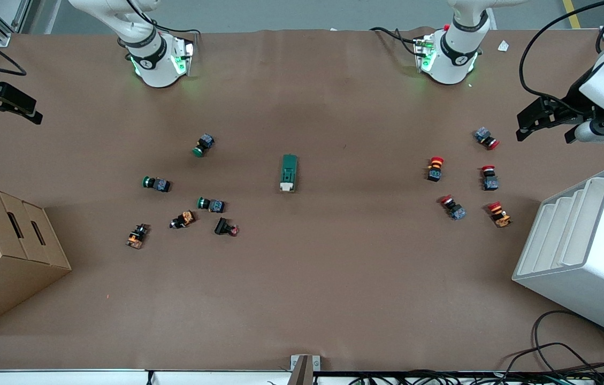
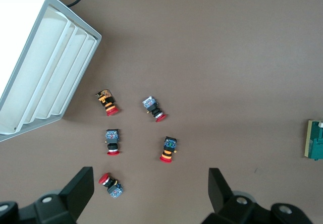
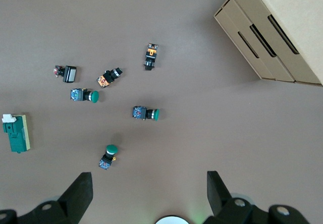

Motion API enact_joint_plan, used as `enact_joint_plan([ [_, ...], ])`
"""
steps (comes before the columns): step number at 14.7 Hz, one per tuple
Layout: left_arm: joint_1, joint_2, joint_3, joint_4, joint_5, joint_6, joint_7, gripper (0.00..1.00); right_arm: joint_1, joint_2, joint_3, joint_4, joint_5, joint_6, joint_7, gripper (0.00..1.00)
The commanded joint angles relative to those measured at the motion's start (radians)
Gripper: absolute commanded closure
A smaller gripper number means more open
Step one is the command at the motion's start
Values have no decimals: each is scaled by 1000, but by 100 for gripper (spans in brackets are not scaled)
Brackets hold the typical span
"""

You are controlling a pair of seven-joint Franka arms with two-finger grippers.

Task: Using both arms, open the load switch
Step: 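Move the left gripper over the green switch while the right gripper approaches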

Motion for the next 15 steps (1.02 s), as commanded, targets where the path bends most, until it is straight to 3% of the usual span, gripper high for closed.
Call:
enact_joint_plan([
  [1, 4, 6, -7, 21, 6, -14, -13, 0, 5, -30, 0, -33, 2, 16, -1, 0],
  [3, -11, 9, -9, 41, 6, -14, -13, 0, 5, -30, 0, -33, 2, 16, -1, 0],
  [8, -134, 84, -113, 76, 9, 5, -60, 0, 5, -15, 0, -2, 2, 14, -1, 0],
  [11, -281, 140, -181, 70, 104, 36, -348, 0, 3, 4, 0, 7, 13, 22, 10, 0],
  [15, -518, 269, -190, 49, 224, 163, -796, 0, 5, 95, 0, 39, 4, 40, -1, 0],
])
